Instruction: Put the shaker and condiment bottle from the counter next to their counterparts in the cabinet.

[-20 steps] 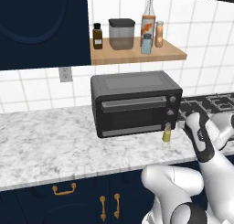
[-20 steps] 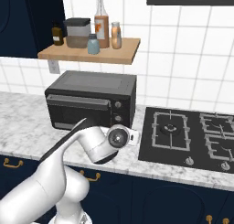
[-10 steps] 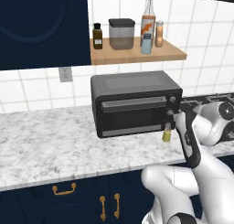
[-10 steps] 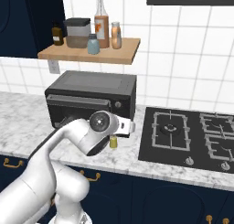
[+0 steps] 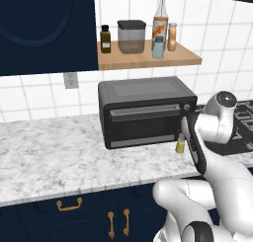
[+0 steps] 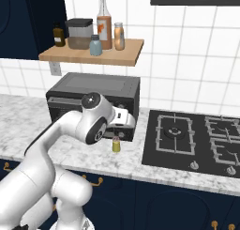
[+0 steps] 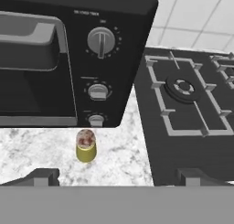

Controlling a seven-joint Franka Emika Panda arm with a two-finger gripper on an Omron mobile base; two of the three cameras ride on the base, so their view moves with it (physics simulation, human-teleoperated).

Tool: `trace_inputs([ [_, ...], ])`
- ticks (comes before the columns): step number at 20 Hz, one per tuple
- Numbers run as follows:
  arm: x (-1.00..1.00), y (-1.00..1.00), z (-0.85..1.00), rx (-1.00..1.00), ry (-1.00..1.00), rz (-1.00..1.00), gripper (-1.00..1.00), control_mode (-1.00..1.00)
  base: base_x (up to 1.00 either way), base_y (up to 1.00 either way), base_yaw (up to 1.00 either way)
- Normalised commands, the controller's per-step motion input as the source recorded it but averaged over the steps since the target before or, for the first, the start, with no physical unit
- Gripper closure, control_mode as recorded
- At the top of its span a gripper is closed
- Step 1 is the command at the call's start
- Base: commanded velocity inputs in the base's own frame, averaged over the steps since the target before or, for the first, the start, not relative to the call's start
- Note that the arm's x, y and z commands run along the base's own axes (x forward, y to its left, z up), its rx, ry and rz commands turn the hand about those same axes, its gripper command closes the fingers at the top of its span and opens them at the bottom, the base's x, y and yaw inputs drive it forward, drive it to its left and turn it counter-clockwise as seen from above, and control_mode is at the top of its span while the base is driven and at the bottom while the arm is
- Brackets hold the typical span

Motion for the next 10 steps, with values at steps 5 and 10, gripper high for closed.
trace_inputs([
  [5, 0.0, 0.07, 0.03, 0.08, 0.21, 0.0, -1.0, -1.0, 0.0, 0.0, 0.0],
  [10, 0.0, 0.05, -0.02, 0.06, 0.12, 0.0, -1.0, -1.0, 0.0, 0.0, 0.0],
])
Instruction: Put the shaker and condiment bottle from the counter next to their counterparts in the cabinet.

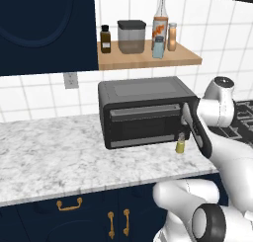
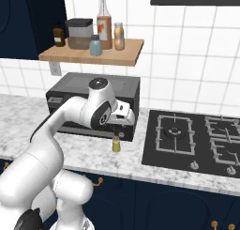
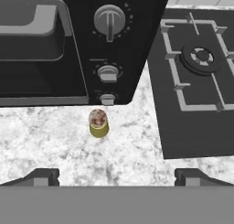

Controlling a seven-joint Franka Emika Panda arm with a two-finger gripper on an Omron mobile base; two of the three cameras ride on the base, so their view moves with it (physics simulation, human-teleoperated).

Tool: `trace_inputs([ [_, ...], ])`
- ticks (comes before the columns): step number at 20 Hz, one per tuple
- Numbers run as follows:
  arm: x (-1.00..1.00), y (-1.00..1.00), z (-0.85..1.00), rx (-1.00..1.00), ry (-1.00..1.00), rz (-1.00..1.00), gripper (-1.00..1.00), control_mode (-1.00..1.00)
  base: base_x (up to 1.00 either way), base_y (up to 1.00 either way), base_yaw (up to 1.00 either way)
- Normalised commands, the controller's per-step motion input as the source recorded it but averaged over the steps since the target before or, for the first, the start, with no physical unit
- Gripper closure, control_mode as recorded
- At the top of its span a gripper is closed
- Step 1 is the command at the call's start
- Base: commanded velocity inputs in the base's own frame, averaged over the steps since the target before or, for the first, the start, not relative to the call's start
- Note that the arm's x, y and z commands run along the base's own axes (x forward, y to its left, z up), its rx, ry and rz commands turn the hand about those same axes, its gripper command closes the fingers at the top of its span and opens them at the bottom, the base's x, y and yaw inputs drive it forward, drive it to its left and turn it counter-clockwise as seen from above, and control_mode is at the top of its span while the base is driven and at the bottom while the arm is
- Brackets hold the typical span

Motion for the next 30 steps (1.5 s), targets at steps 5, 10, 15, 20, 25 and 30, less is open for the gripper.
trace_inputs([
  [5, 0.01, 0.2, -0.11, 0.0, 0.01, 0.0, -1.0, -1.0, 0.0, 0.0, 0.0],
  [10, 0.0, 0.23, -0.27, 0.0, 0.0, 0.0, -1.0, -1.0, 0.0, 0.0, 0.0],
  [15, 0.0, 0.19, -0.32, 0.0, 0.0, 0.0, -1.0, -1.0, 0.0, 0.0, 0.0],
  [20, 0.0, 0.11, -0.27, 0.0, 0.0, 0.0, -1.0, -1.0, 0.0, 0.0, 0.0],
  [25, 0.0, 0.0, -0.14, 0.0, -0.04, 0.0, -1.0, -1.0, 0.0, 0.0, 0.0],
  [30, 0.02, 0.0, -0.13, 0.0, -0.07, 0.0, -1.0, -1.0, 0.0, 0.0, 0.0],
])
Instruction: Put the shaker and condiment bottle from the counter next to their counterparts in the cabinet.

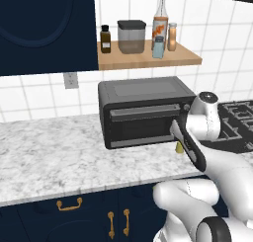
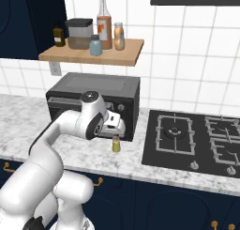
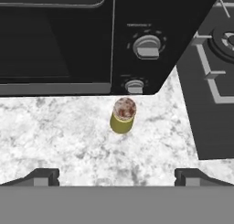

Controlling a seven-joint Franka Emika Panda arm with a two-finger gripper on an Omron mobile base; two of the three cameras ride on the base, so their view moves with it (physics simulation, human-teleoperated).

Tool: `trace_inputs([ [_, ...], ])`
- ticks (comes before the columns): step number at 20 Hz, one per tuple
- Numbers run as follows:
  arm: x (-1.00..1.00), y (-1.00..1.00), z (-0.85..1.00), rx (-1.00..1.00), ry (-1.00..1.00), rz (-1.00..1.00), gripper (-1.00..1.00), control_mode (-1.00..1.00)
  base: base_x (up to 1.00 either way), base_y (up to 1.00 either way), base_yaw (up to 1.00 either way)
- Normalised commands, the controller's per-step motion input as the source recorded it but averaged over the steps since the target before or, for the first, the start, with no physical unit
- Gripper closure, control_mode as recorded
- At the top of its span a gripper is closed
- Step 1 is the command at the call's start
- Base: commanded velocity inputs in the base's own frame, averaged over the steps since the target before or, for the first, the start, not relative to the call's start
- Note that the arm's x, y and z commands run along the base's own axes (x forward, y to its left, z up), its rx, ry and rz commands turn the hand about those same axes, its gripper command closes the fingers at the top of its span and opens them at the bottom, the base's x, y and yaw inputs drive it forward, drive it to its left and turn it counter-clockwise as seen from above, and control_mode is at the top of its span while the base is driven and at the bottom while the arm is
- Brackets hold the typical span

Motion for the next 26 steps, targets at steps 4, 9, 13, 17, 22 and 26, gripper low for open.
trace_inputs([
  [4, 0.03, 0.0, -0.18, 0.0, -0.09, 0.0, -1.0, -1.0, 0.0, 0.0, 0.0],
  [9, 0.18, -0.01, -0.25, 0.0, -0.01, 0.0, -1.0, -1.0, 0.0, 0.0, 0.0],
  [13, 0.2, -0.08, -0.3, 0.0, 0.0, 0.0, -1.0, -1.0, 0.0, 0.0, 0.0],
  [17, 0.15, -0.11, -0.24, 0.0, 0.0, 0.0, -1.0, -1.0, 0.0, 0.0, 0.0],
  [22, 0.14, -0.12, -0.2, 0.0, 0.0, 0.0, -1.0, -1.0, 0.0, 0.0, 0.0],
  [26, 0.11, -0.05, -0.18, 0.0, 0.0, 0.0, -1.0, -1.0, 0.0, 0.0, 0.0],
])
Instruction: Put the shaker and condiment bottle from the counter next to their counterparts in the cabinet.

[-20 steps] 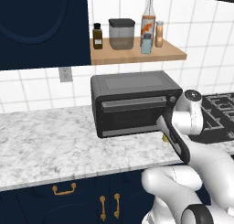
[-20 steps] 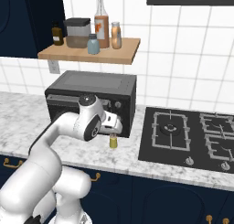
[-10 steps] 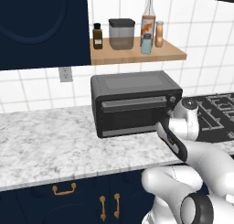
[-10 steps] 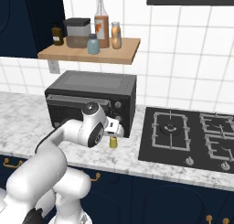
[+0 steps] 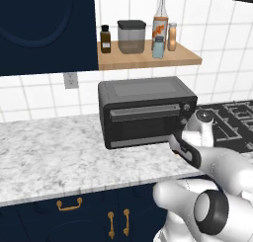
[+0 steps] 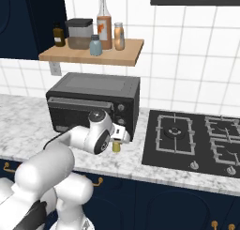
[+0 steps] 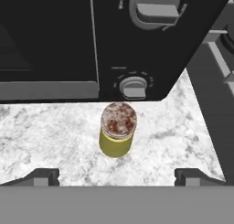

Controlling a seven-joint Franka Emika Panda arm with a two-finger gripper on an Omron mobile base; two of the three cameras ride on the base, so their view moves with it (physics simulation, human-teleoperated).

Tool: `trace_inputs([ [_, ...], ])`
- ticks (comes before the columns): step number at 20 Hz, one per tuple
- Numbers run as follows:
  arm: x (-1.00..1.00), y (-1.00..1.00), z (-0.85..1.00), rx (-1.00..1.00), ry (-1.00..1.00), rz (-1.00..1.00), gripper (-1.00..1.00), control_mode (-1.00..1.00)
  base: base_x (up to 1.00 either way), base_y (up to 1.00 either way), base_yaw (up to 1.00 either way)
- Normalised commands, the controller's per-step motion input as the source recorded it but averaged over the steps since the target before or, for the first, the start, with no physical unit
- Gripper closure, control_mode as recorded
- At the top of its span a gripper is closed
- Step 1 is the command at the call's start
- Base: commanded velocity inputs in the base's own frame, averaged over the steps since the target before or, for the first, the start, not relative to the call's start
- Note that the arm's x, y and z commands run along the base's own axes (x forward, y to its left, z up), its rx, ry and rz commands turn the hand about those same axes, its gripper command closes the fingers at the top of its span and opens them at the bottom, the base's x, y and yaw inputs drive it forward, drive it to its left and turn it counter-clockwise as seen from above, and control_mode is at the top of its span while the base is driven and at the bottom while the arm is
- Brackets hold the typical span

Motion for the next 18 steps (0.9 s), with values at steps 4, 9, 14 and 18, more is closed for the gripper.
trace_inputs([
  [4, 0.09, 0.0, -0.18, 0.0, 0.0, 0.0, -1.0, -1.0, 0.0, 0.0, 0.0],
  [9, 0.12, 0.0, -0.17, 0.0, 0.0, 0.0, -1.0, -1.0, 0.0, 0.0, 0.0],
  [14, 0.2, 0.0, -0.19, 0.0, 0.0, 0.0, -1.0, -1.0, 0.0, 0.0, 0.0],
  [18, 0.17, 0.0, -0.14, 0.0, 0.0, 0.0, -1.0, -1.0, 0.0, 0.0, 0.0],
])
